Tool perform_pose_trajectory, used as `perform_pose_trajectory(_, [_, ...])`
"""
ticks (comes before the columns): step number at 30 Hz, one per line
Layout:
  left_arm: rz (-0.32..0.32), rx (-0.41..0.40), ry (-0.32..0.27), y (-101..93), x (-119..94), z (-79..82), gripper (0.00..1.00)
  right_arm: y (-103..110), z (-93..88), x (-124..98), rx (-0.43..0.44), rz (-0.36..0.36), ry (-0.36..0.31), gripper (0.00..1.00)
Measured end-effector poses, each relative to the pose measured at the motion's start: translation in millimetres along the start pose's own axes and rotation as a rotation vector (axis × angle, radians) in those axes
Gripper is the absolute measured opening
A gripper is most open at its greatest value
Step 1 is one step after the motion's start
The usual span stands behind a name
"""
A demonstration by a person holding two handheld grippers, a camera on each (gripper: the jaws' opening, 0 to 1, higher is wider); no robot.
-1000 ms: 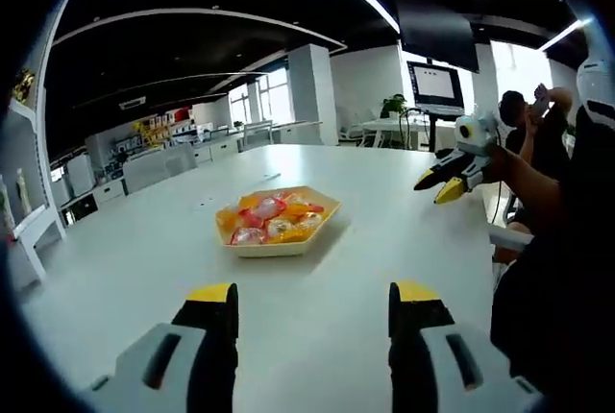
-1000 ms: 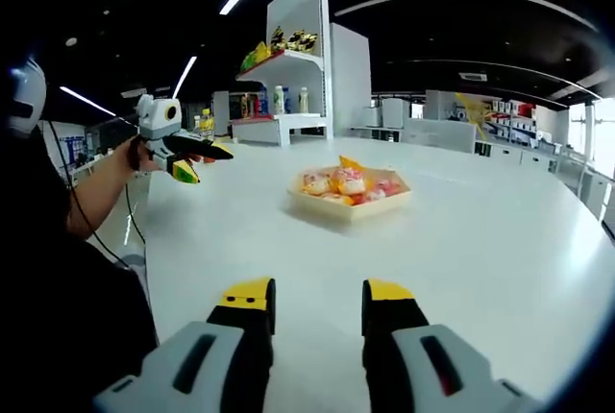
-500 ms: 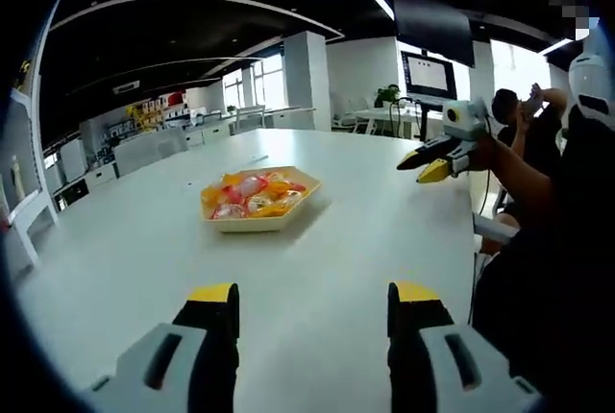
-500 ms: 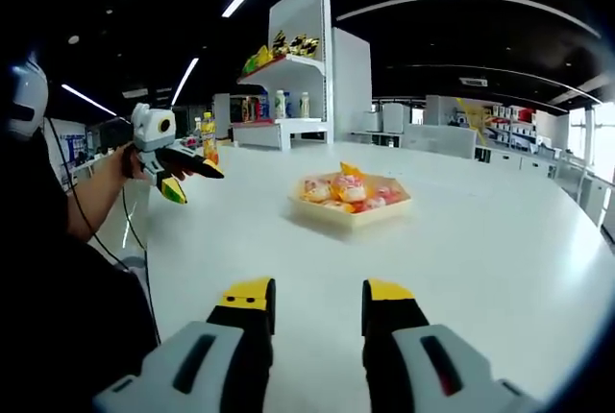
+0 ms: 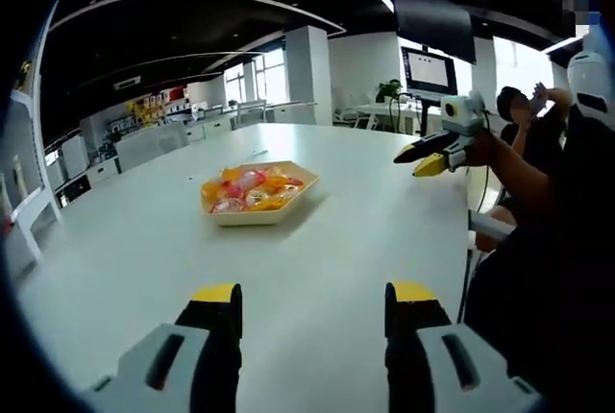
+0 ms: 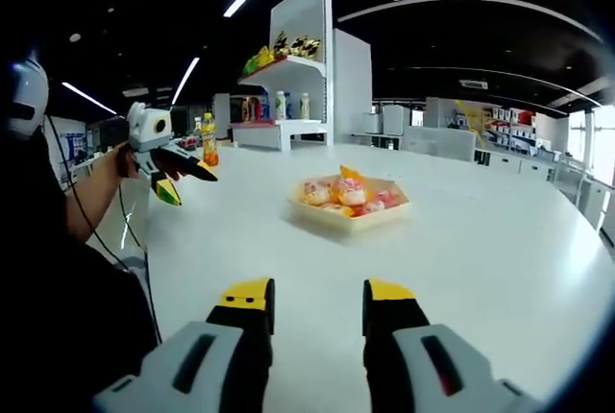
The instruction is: Pick up the marshmallows scattered on the table and place them into the bowl on the table
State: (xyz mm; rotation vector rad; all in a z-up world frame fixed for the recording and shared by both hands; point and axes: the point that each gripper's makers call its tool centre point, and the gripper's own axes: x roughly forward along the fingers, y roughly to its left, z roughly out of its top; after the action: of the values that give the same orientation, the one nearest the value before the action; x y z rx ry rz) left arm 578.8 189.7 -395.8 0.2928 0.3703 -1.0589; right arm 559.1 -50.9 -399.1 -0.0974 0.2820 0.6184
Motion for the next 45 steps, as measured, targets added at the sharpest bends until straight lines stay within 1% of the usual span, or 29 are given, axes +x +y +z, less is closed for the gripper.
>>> perform_pose_trajectory(3, [-0.001,0.005,0.008,-0.8,-0.3,-0.4,0.59,-1.0,0.5,0.1,0.003,-0.002,-0.001,0.36])
perform_pose_trajectory(5, [0.011,-0.001,0.009,1.2,-0.8,-0.1,0.59,0.3,-0.7,0.6,0.002,0.003,0.002,0.36])
perform_pose_trajectory(7, [0.021,0.008,0.021,1.6,-0.7,-1.6,0.59,1.3,-2.1,0.9,-0.002,0.006,0.007,0.36])
perform_pose_trajectory(10, [0.015,0.024,0.036,-1.3,-0.7,-3.2,0.59,1.3,-2.5,1.3,0.004,0.008,0.008,0.36])
perform_pose_trajectory(14, [0.008,0.018,0.029,-3.2,-1.3,-0.4,0.59,0.8,-0.7,0.4,0.01,0.008,0.001,0.36])
perform_pose_trajectory(19, [0.005,0.031,0.02,-8.2,-0.7,5.2,0.59,1.3,0.5,0.2,0.008,0.011,0.001,0.36])
perform_pose_trajectory(22, [0.018,0.051,0.046,-7.8,-0.1,1.5,0.59,2.0,0.6,-0.2,0.005,0.014,0.002,0.36])
perform_pose_trajectory(24, [0.021,0.057,0.052,-7.9,-0.5,0.4,0.59,1.7,0.0,-0.5,0.008,0.014,0.001,0.36])
perform_pose_trajectory(27, [0.005,0.061,0.049,-12.3,-0.5,0.8,0.59,0.7,-1.5,-0.8,0.008,0.012,0.007,0.36])
perform_pose_trajectory(32, [-0.003,0.07,0.057,-15.0,0.6,0.0,0.59,2.6,-0.8,-1.6,0.007,0.021,0.005,0.36])
perform_pose_trajectory(37, [-0.02,0.067,0.043,-19.3,2.4,4.6,0.59,1.8,-1.8,-2.4,0.01,0.019,0.007,0.36])
perform_pose_trajectory(41, [-0.02,0.072,0.051,-18.4,3.5,3.9,0.58,1.4,-1.3,-3.6,0.008,0.018,0.008,0.36])
perform_pose_trajectory(43, [-0.025,0.071,0.049,-19.5,2.5,5.9,0.58,0.9,-1.0,-3.9,0.008,0.017,0.007,0.36])
perform_pose_trajectory(45, [-0.037,0.068,0.034,-22.3,1.2,10.4,0.58,0.4,-1.4,-3.9,0.008,0.016,0.009,0.36])
